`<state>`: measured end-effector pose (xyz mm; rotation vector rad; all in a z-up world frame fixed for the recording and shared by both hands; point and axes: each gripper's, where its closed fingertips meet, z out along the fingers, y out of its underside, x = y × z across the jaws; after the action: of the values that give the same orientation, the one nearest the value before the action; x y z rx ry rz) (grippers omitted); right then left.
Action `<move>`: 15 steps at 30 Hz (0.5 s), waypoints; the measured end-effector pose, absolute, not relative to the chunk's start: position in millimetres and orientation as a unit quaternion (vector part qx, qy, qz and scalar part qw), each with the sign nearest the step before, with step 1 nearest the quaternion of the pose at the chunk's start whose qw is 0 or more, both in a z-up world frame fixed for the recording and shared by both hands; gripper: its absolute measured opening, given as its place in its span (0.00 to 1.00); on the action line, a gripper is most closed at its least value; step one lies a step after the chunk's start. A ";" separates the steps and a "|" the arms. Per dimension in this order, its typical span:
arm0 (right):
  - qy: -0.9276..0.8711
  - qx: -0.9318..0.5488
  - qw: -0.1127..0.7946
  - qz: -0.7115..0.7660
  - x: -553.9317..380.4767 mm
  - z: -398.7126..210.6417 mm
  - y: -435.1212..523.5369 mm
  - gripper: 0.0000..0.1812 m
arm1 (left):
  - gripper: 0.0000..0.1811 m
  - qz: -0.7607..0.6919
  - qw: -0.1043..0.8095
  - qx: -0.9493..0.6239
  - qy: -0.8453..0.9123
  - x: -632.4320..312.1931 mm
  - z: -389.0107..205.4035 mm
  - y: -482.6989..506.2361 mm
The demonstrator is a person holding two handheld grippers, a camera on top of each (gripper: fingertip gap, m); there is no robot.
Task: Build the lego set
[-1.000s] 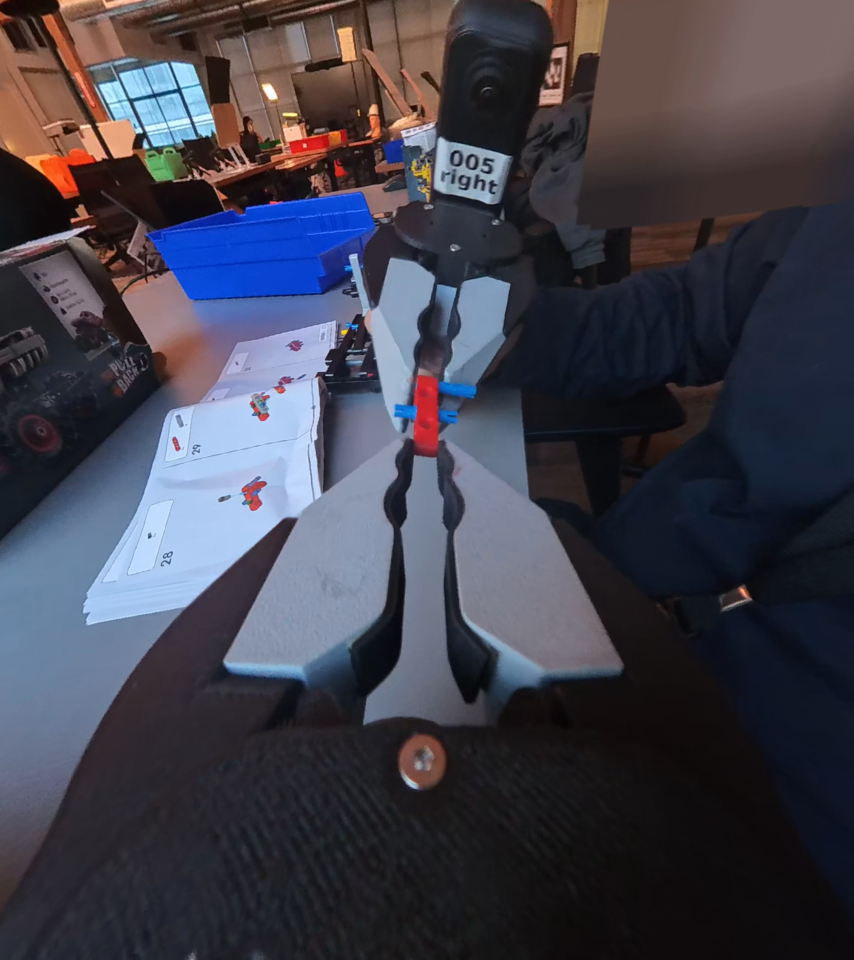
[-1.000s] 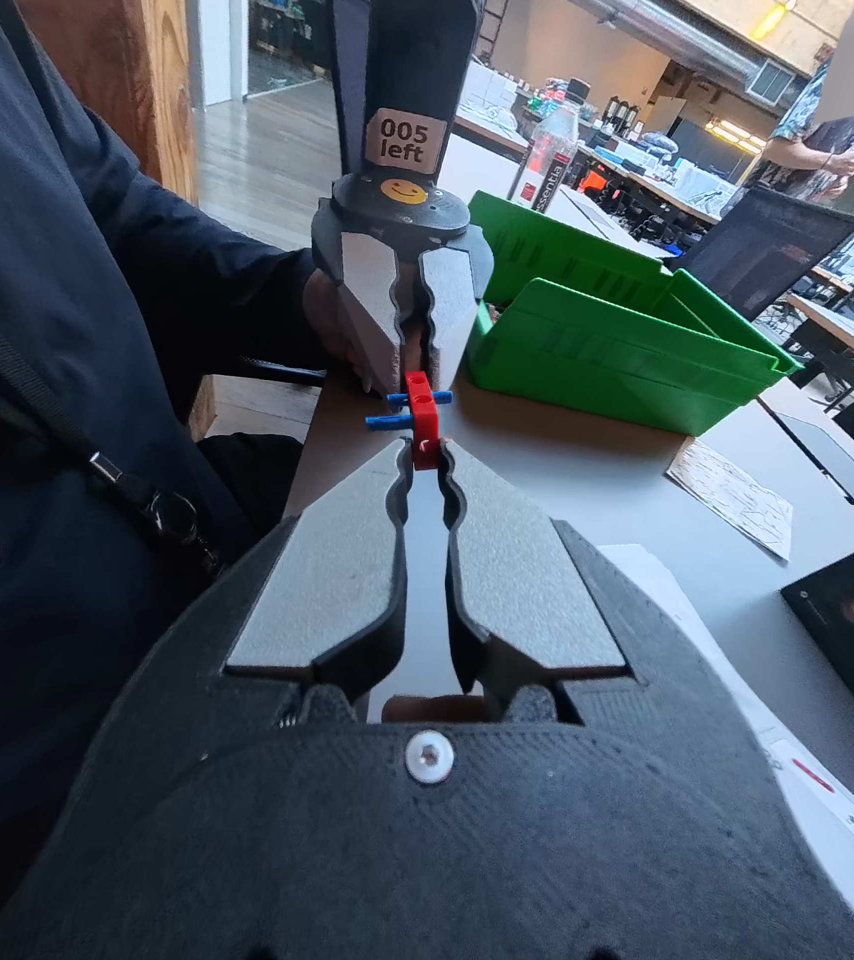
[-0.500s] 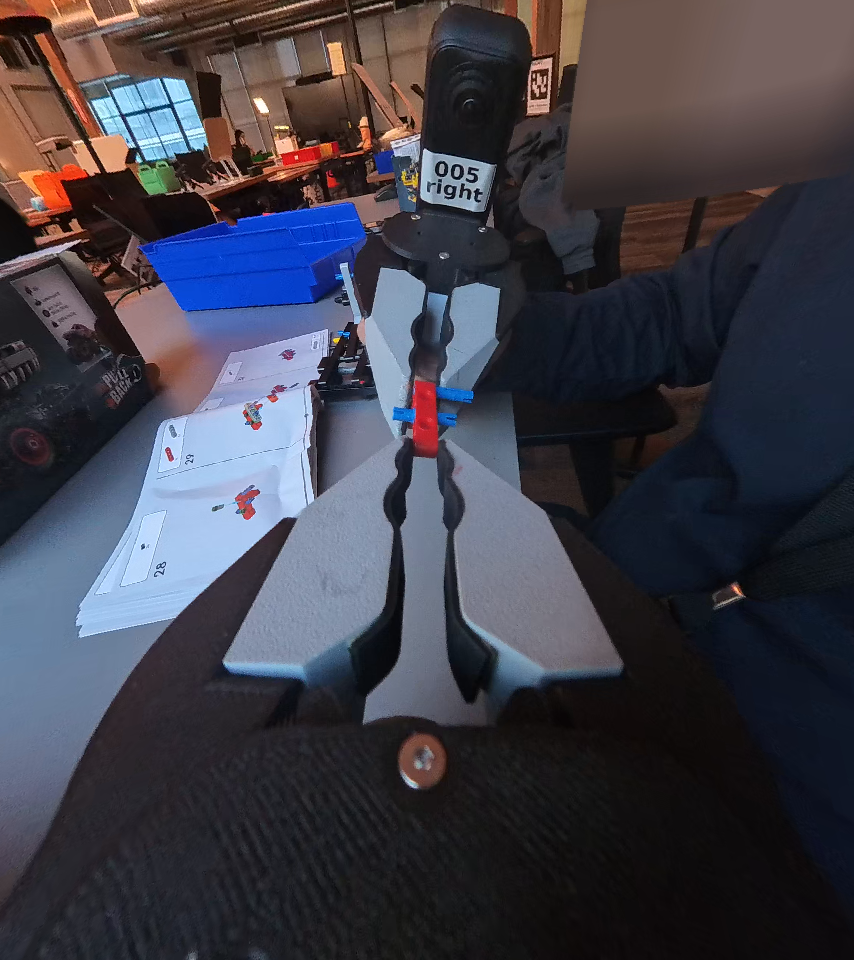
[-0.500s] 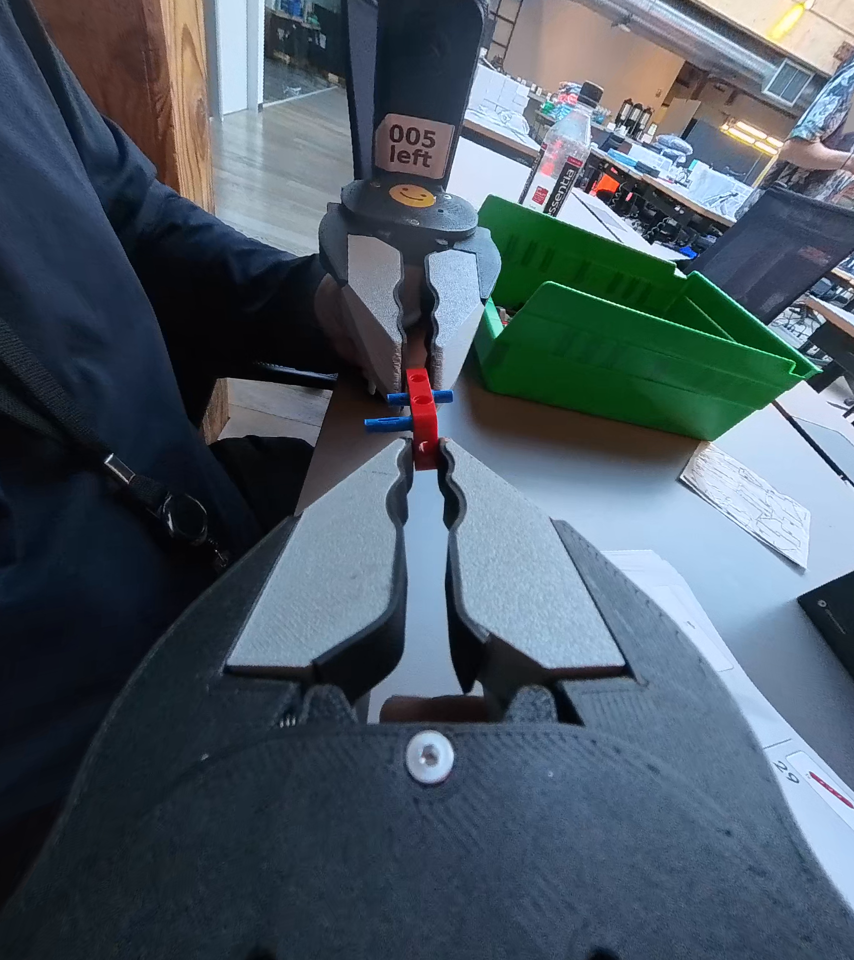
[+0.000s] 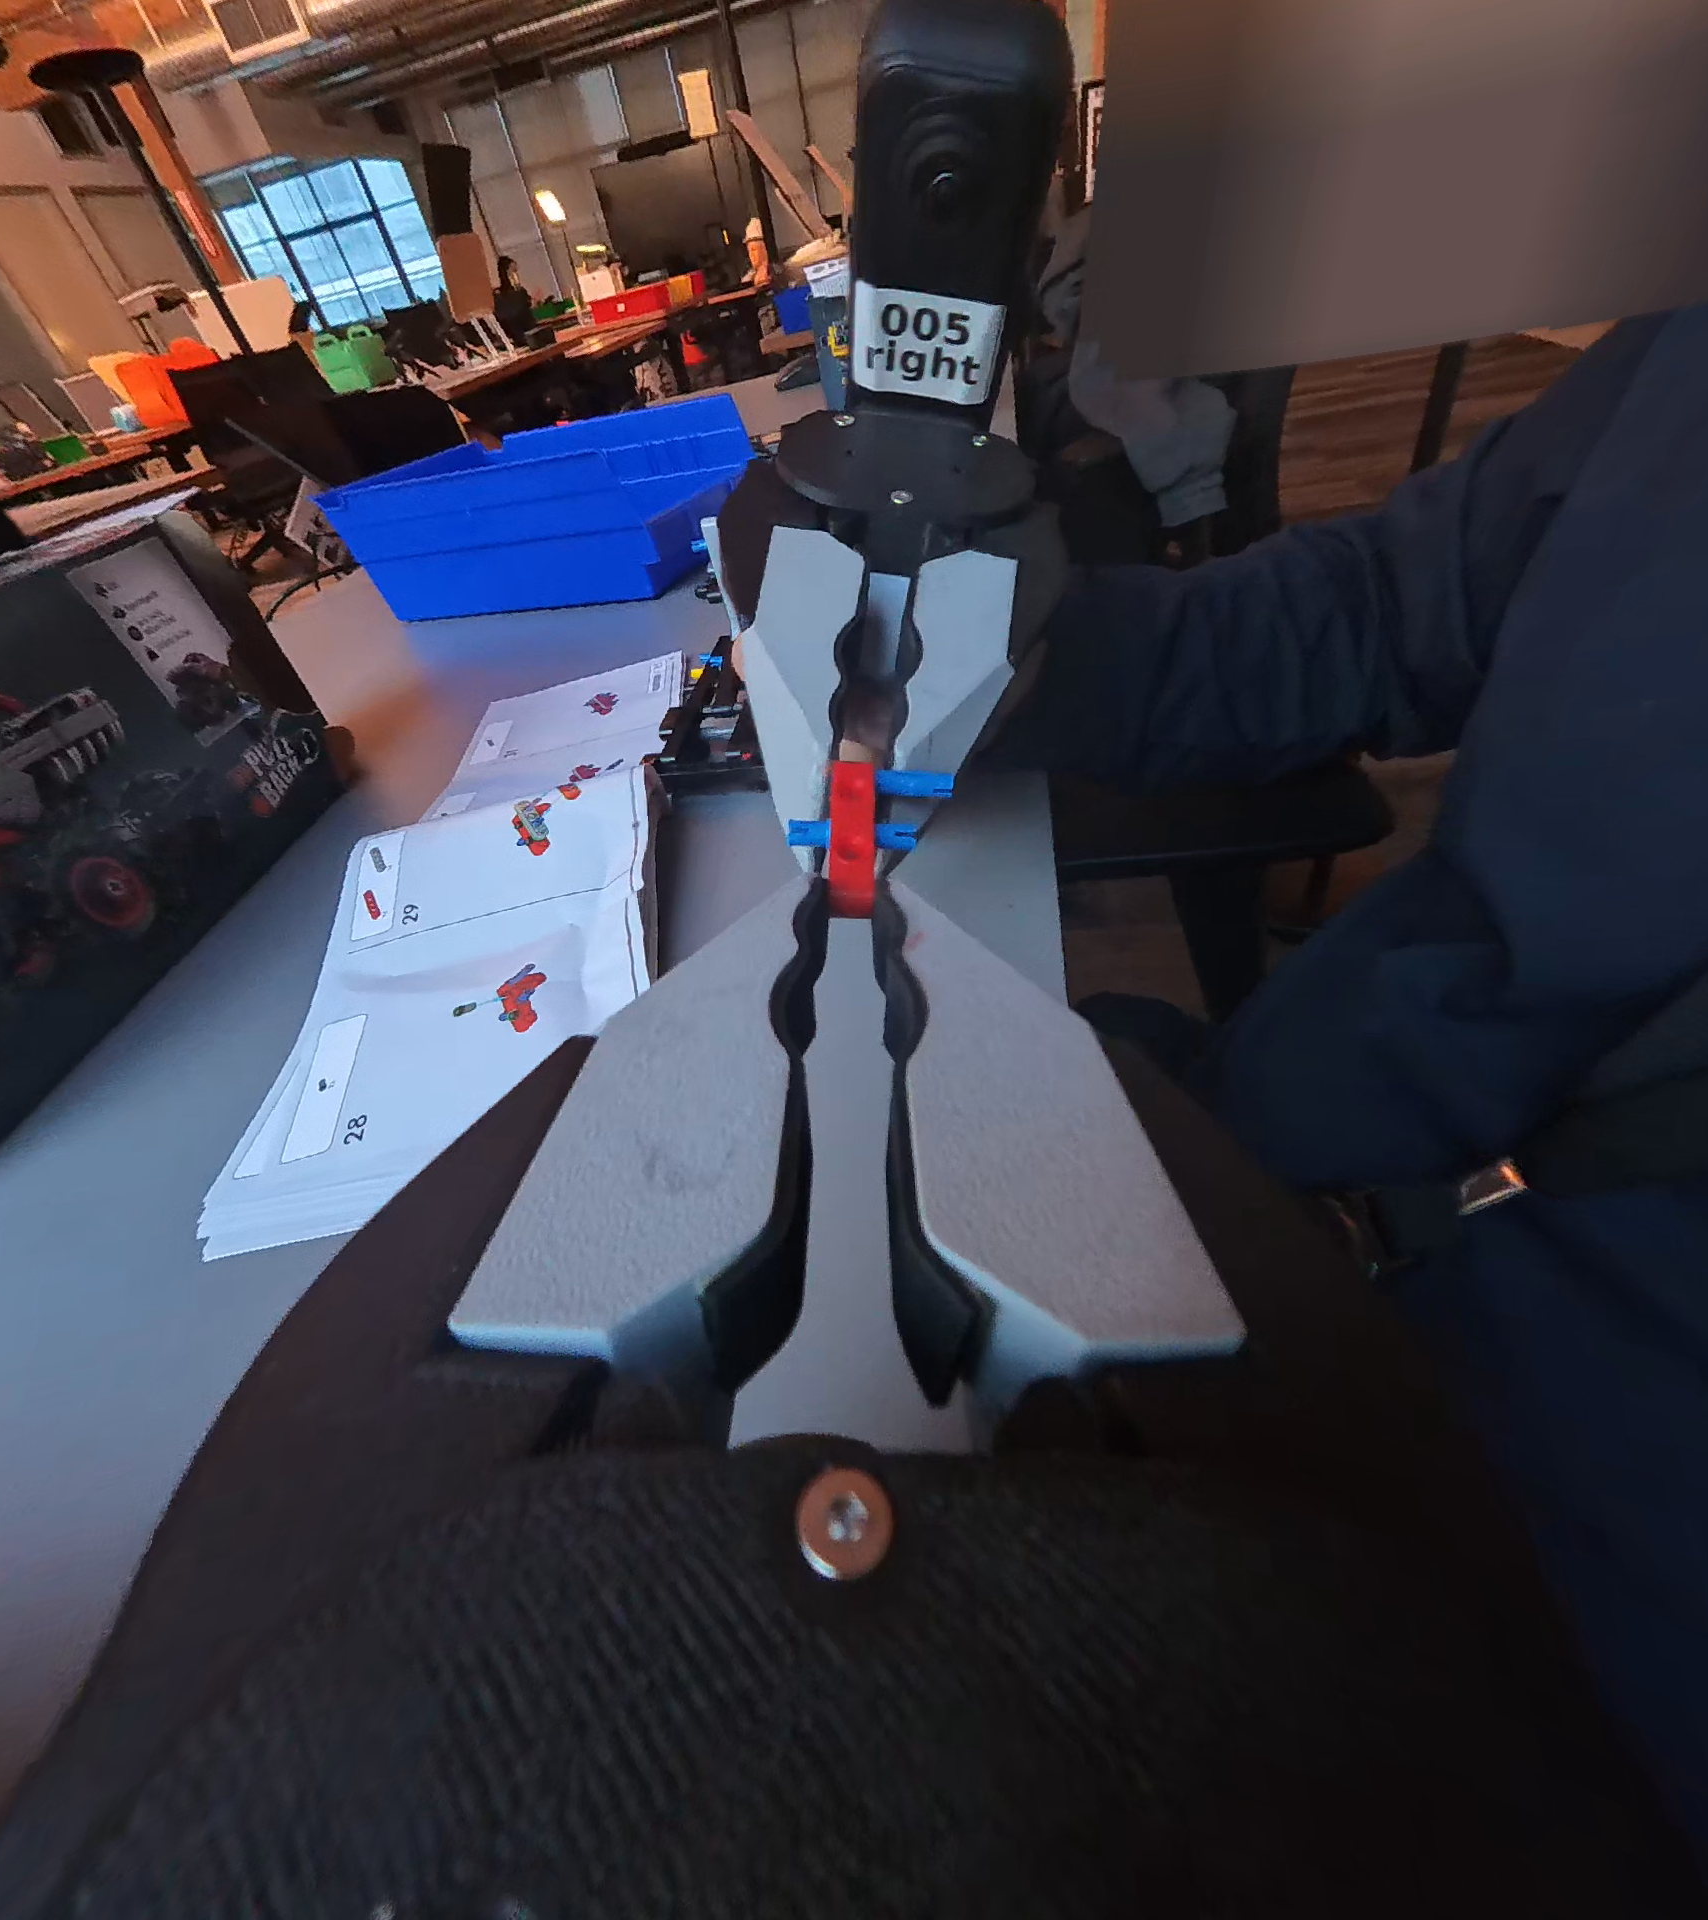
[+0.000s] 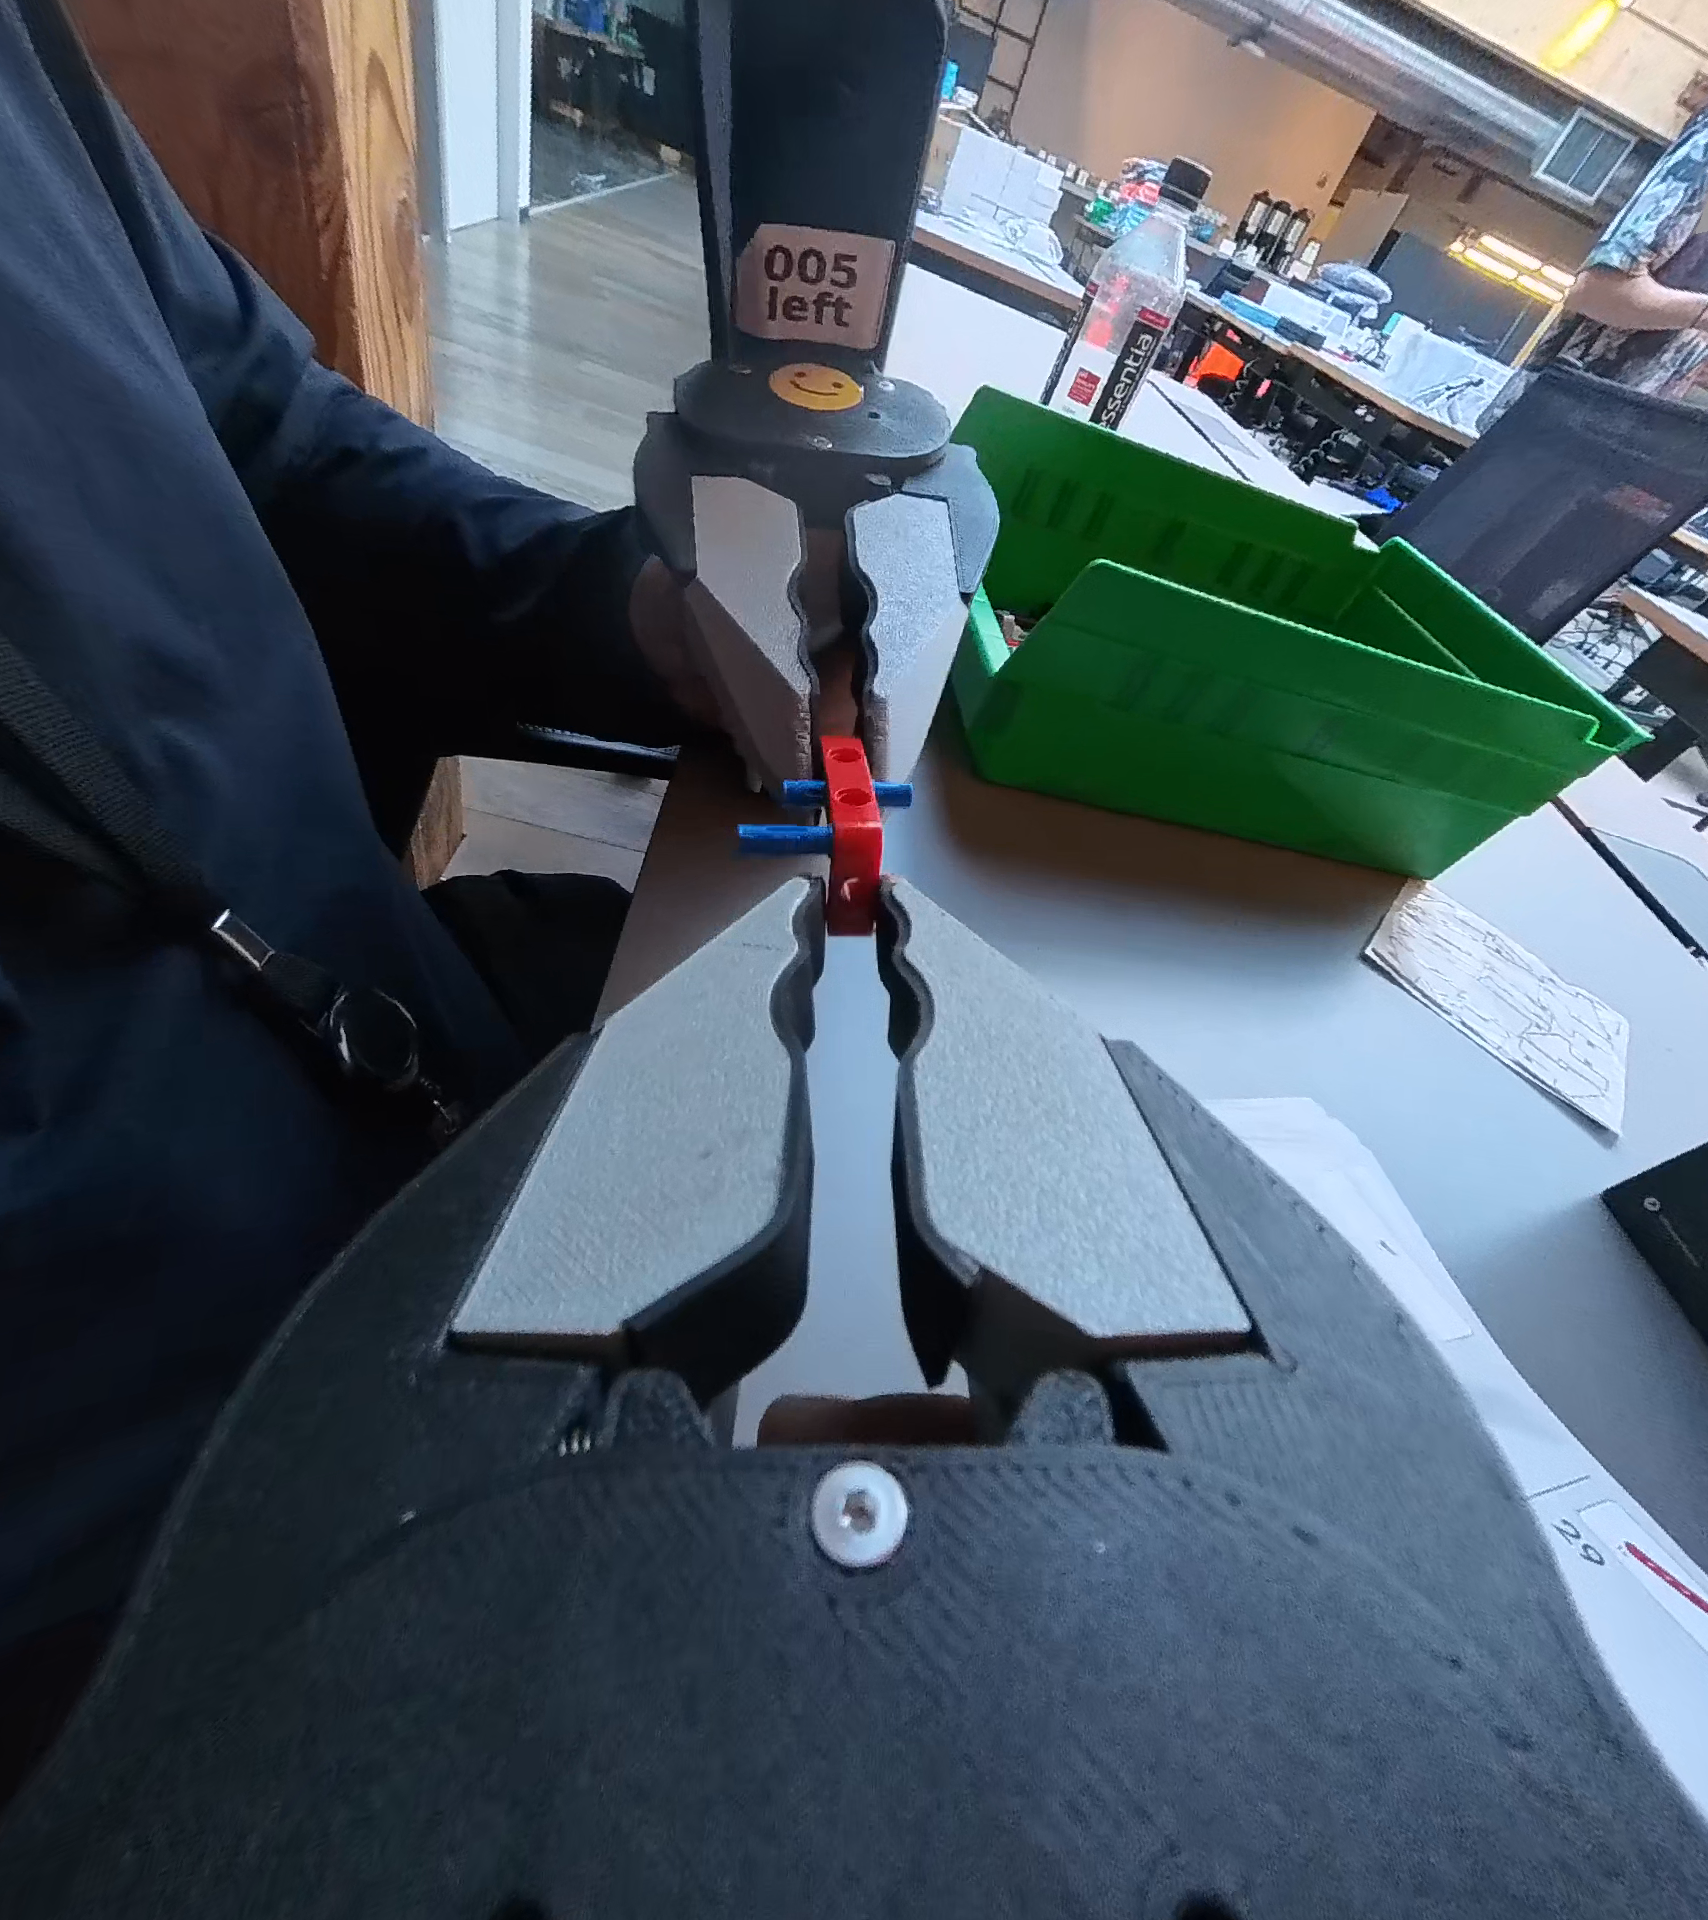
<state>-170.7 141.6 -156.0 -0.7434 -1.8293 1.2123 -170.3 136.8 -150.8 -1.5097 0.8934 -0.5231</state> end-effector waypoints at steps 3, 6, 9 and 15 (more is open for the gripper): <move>-0.722 -0.294 0.400 0.482 -170.5 -154.9 141.8 0.03 | 0.03 -0.231 0.608 -0.654 0.385 -170.5 -150.6 137.0; -0.721 -0.302 0.389 0.488 -170.2 -155.6 141.4 0.03 | 0.03 -0.229 0.609 -0.655 0.385 -170.6 -150.9 137.4; -0.712 -0.324 0.365 0.505 -171.1 -155.3 141.8 0.02 | 0.03 -0.228 0.611 -0.657 0.377 -172.3 -150.1 139.1; -0.707 -0.337 0.351 0.514 -172.2 -155.1 141.2 0.03 | 0.03 -0.239 0.611 -0.656 0.373 -173.4 -148.7 139.0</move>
<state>-172.2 141.2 -155.1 -0.8715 -1.8297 1.3323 -173.4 139.0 -148.7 -1.5147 0.8603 -0.5525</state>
